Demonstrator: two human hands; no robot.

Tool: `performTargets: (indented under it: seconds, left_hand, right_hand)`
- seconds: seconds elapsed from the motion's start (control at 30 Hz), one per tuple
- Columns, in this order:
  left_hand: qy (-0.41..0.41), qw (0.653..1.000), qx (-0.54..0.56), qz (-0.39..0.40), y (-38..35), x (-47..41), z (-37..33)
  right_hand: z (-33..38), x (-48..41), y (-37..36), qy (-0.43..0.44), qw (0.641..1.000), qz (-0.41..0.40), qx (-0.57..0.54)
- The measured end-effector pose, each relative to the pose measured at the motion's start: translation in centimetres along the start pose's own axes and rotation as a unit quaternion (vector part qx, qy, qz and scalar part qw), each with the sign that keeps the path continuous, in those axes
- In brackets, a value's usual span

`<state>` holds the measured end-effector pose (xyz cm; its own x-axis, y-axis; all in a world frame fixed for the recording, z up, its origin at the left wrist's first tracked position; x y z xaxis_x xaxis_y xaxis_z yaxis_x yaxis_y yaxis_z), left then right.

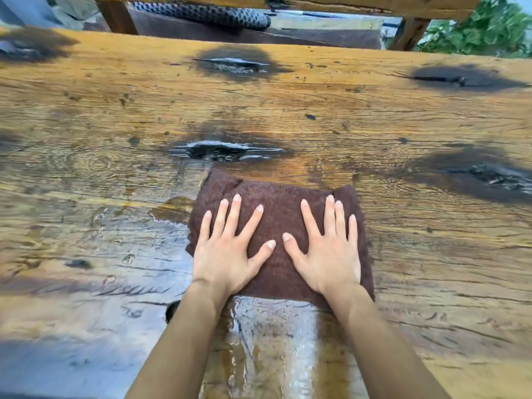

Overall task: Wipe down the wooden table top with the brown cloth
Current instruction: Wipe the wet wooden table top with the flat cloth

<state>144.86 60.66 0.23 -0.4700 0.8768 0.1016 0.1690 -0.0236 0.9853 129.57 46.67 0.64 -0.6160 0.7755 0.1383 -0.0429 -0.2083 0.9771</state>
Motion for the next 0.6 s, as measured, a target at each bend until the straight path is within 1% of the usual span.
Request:
performTargets:
  seconds: [0.27,0.6]
  left_hand:
    - [0.001,1.0,-0.003,-0.005,-1.0,8.4,-0.8]
    - [0.013,1.0,0.006,-0.011,-1.4,16.4,0.1]
  right_hand:
    - [0.6,7.9,-1.2,-0.001,1.0,-0.007,-0.006]
    - [2.6,14.5,-2.4,0.005,1.0,-0.023,0.007]
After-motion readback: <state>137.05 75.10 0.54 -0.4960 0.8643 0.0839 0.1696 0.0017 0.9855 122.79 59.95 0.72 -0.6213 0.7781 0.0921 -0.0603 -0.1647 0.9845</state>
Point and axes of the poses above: each hand's wrist, its own x-axis away from the middle knuckle, its own y-axis out of the back of the hand, z = x × y, the point moved 1 cm from there along -x, towards the middle knuckle, and after that the axes turned 5 degrees about -y, right-handed, at the moved point
